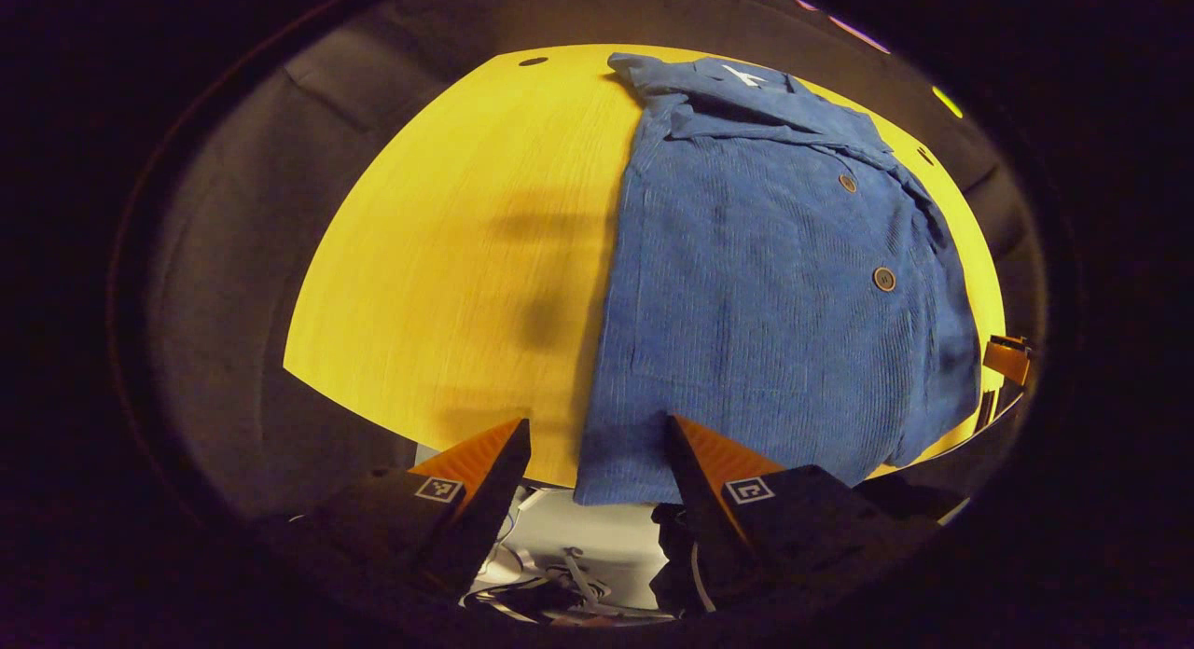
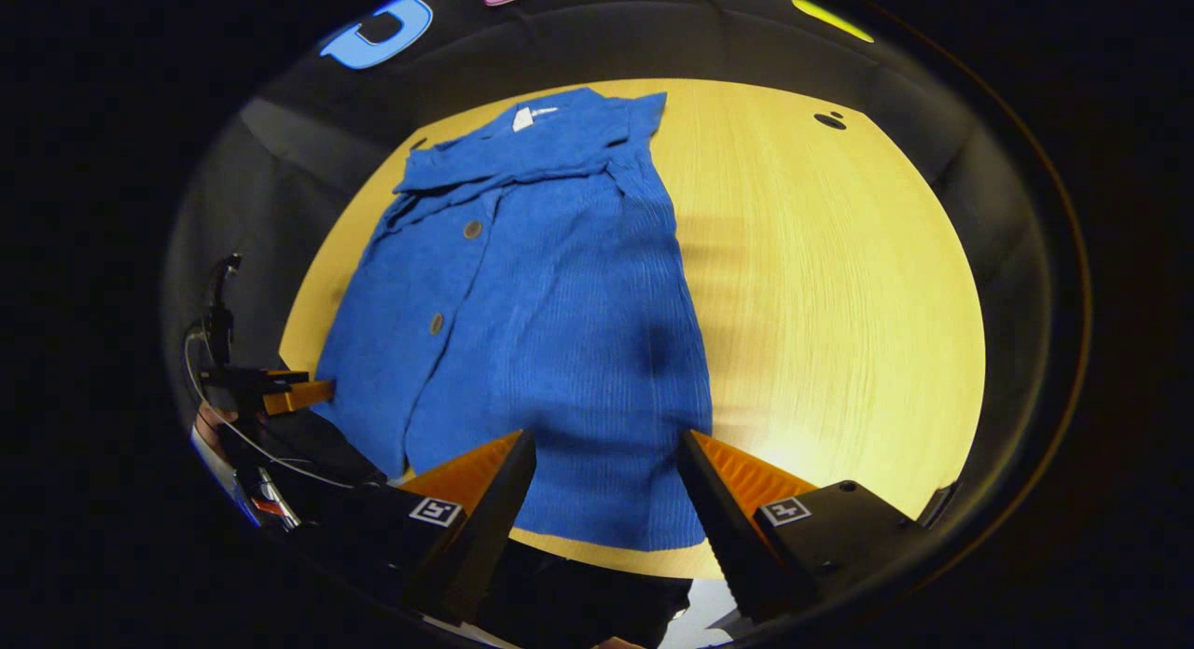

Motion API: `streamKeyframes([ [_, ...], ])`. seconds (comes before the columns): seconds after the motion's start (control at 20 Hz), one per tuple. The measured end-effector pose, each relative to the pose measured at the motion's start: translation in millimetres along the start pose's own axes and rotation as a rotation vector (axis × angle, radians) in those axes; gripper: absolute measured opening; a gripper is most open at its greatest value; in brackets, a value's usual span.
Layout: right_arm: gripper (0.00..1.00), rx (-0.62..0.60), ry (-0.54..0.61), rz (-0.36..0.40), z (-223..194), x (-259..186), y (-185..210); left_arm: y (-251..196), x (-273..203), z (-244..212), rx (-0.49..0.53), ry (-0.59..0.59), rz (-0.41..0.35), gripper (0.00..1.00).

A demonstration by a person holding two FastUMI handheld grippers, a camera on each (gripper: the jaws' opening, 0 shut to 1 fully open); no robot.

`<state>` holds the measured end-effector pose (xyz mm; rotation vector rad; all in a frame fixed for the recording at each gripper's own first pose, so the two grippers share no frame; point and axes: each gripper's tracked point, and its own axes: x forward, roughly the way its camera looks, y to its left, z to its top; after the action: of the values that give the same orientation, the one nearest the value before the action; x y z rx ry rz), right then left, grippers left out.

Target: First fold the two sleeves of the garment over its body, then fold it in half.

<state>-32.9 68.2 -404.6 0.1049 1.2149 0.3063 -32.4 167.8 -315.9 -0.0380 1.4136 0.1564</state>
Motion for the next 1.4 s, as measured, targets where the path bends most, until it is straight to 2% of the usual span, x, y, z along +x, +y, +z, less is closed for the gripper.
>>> streamKeyframes([
  [0.4, 0.99, -0.021, 0.073, -0.133, -25, 12, -34, -5, 9, -6, -0.011, 0.045, -0.018, 0.84],
  [0.5, 0.99, -0.037, 0.128, -0.166, -38, 15, -45, -6, 10, -8, -0.032, 0.044, -0.027, 0.85],
  [0.65, 0.99, -0.020, 0.148, -0.176, -45, 20, -46, -5, 12, -10, -0.041, 0.044, -0.057, 0.84],
  [0.85, 0.98, -0.007, 0.185, -0.178, -47, 19, -39, -9, 12, -6, 0.014, 0.034, -0.065, 0.84],
  [0.9, 0.96, -0.001, 0.189, -0.176, -48, 20, -35, -13, 13, -6, 0.022, 0.040, -0.066, 0.76],
  [0.95, 0.73, -0.009, 0.195, -0.169, -48, 22, -32, -16, 14, -7, 0.029, 0.045, -0.070, 0.68],
  [1.0, 0.70, -0.011, 0.198, -0.154, -49, 23, -28, -19, 13, -6, 0.038, 0.051, -0.075, 0.59],
  [1.05, 0.47, 0.011, 0.191, -0.131, -47, 25, -22, -21, 14, -7, 0.047, 0.055, -0.084, 0.49],
  [1.15, 0.02, 0.041, 0.192, -0.104, -46, 25, -14, -28, 13, -3, 0.026, 0.051, -0.115, 0.18],
  [1.2, 0.05, 0.048, 0.185, -0.096, -45, 26, -13, -28, 12, 0, 0.021, 0.048, -0.127, 0.03],
  [1.4, 0.05, 0.100, 0.145, -0.031, -36, 22, 2, -31, 6, -2, -0.022, 0.050, -0.240, 0.00],
])
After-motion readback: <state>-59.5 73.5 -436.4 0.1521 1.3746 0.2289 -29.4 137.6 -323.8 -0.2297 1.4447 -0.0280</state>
